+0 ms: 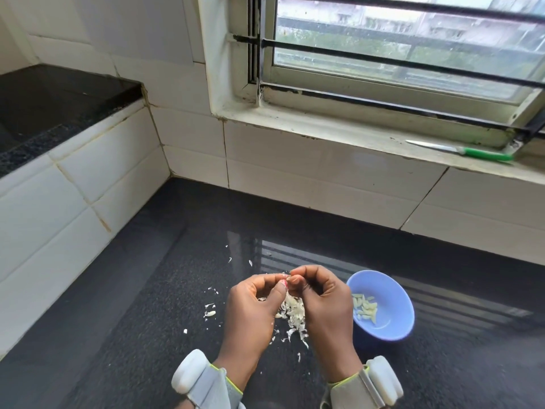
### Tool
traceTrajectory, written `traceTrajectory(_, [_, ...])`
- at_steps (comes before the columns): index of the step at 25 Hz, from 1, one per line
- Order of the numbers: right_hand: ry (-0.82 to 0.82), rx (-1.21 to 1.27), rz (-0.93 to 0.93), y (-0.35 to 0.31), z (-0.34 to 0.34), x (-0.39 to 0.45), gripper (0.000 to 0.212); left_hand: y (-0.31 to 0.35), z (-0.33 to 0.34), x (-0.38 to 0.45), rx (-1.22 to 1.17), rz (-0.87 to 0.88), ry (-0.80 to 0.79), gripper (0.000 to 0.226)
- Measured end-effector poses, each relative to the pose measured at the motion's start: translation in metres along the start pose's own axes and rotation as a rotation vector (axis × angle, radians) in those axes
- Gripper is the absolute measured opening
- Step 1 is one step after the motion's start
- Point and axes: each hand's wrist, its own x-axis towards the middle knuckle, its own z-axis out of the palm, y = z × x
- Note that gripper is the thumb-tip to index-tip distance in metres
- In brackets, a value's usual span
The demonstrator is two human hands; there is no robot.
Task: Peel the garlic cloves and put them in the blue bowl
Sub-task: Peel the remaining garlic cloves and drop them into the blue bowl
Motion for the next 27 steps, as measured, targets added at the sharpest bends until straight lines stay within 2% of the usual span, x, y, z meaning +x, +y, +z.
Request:
traceTrajectory(3, [0.055,-0.072,-0.09,-0.002,-0.001,-0.002,0.032,0.001,-0.002,0.001,0.047,0.052,-0.01,0.007])
traceTrajectory(7, [0.103,-0.122,-0.223,-0.001,0.001,-0.003,0.022,0.001,-0.002,0.004,0.059,0.06,-0.008,0.01])
traceTrajectory(9, [0.094,-0.137,-0.239,0.0,0.003,-0.002,0.029,-0.001,-0.001,0.005,0.02,0.021,-0.012,0.015])
traceTrajectory(12, [0.027,-0.033,-0.083,0.005,0.006,-0.001,0.036,-0.004,0.0,0.007,-0.092,-0.061,-0.043,0.01])
traceTrajectory(17, [-0.138,0.38,0.248,0.008,0.007,-0.002,0.006,-0.004,-0.001,0.008,-0.222,-0.154,-0.095,0.013])
traceTrajectory(19, [-0.164,0.487,0.324,0.008,0.006,-0.004,0.015,-0.003,-0.001,0.007,-0.254,-0.196,-0.102,0.016])
traceTrajectory(20, [-0.166,0.506,0.339,0.008,0.007,-0.003,0.018,-0.002,-0.001,0.009,-0.264,-0.212,-0.103,0.017])
traceTrajectory(23, [-0.126,0.453,0.308,0.005,0.007,0.001,0.007,0.001,-0.003,0.013,-0.215,-0.211,-0.1,0.015])
traceTrajectory(27, [-0.069,0.24,0.193,0.007,0.003,-0.003,0.017,0.001,-0.006,0.006,-0.124,-0.176,-0.099,0.008])
